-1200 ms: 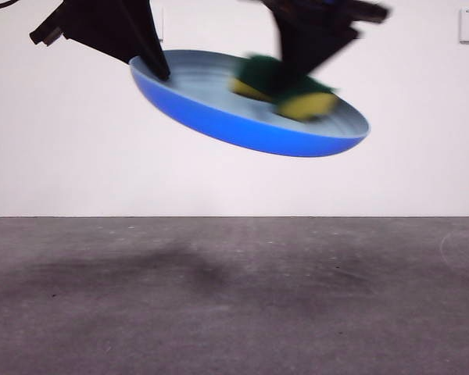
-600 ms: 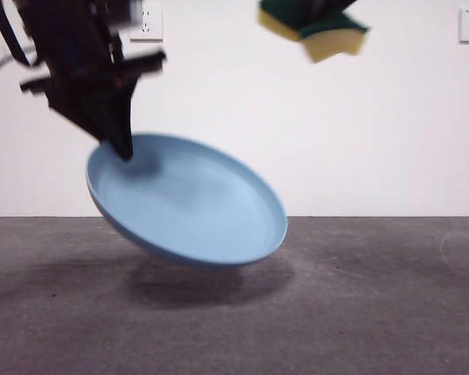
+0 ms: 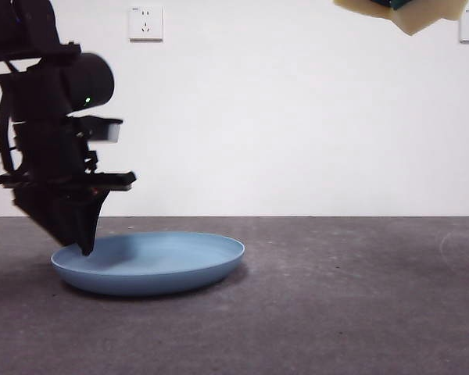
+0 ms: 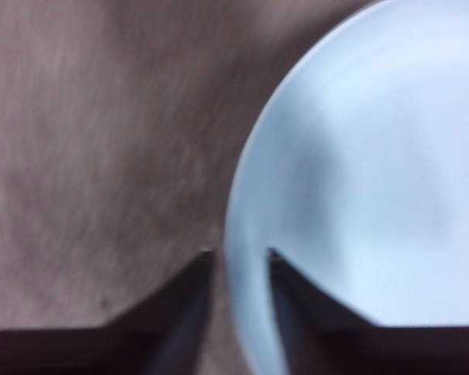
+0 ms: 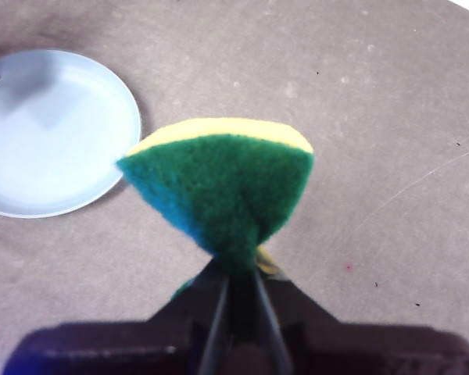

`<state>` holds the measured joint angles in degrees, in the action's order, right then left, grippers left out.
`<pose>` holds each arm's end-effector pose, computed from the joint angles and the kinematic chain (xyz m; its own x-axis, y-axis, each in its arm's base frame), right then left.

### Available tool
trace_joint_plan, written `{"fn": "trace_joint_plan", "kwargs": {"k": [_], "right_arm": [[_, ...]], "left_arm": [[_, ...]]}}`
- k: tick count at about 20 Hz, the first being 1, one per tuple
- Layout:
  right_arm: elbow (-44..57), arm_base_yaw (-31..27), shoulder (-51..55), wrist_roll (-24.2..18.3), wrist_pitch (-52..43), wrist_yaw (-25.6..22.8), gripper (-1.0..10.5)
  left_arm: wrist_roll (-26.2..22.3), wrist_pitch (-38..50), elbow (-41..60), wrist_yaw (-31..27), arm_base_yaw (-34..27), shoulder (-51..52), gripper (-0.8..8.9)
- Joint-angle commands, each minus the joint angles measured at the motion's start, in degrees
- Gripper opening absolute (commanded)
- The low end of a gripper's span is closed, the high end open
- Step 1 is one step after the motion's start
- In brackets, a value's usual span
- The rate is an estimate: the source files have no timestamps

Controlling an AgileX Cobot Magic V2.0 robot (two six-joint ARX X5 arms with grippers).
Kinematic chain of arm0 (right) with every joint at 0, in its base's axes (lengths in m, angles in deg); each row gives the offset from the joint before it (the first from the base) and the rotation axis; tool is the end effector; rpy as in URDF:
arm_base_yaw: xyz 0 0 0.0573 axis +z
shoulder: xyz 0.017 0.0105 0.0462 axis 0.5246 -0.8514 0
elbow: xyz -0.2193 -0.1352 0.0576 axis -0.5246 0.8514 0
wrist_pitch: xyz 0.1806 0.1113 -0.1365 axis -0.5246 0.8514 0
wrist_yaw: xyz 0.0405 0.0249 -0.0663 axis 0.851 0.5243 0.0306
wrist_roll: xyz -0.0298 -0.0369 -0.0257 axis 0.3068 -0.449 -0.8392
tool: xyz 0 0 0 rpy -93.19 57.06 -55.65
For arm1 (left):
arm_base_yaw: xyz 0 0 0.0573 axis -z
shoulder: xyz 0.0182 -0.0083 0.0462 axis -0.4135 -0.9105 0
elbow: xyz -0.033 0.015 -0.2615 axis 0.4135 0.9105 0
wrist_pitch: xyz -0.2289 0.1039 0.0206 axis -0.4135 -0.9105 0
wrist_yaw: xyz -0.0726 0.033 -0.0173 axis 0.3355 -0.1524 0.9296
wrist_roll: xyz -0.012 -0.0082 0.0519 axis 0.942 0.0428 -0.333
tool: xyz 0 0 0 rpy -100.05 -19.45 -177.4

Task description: Pick up the plate,pick up the cloth,clean the plate with the cloth

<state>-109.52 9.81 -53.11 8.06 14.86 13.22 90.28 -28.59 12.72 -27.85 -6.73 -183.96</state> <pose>0.1622 0.1300 0.3762 0.7070 0.1751 -0.6852 -0.4344 0.8721 -0.2253 0.3310 -0.1044 0.1811 0.3866 -0.0779 -0.9189 0.2769 0.9603 0.0351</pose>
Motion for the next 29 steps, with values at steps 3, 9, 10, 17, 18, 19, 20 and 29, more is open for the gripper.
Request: {"fn": "trace_joint_plan", "kwargs": {"k": [3,9,10,17,18,19,20,29], "right_arm": [[0.4,-3.4,-4.6,1.4,-2.2,0.3,-0.2],[0.4,-13.5,-19.9,1.4,-6.4,14.6,-0.2],[0.4,-14.4,-23.0,1.5,-7.6,16.3,-0.2],[0.4,-16.7,-41.5,1.5,-11.6,18.3,0.1],[0.4,-16.7,-42.3,1.5,-11.5,18.3,0.7],[0.4,-16.7,-42.4,1.5,-11.3,18.3,2.0],[0.4,-16.7,-42.4,1.5,-11.6,18.3,3.5],[0.4,-17.1,-34.4,1.5,-9.2,17.9,5.0]], "left_arm": [[-0.6,-2.5,0.0,3.1,0.5,4.9,6.59],[1.1,-7.1,0.0,4.5,4.0,23.9,6.58],[1.2,-8.5,0.0,4.5,4.7,27.6,6.59],[2.6,-15.3,0.0,4.4,6.7,45.8,6.58],[2.6,-16.1,0.0,4.4,6.7,47.0,6.58],[2.5,-17.0,0.0,4.3,6.7,48.1,6.58],[2.5,-18.0,0.0,4.2,6.7,48.7,6.58],[2.5,-19.1,0.0,4.2,6.7,48.8,6.56]]}}
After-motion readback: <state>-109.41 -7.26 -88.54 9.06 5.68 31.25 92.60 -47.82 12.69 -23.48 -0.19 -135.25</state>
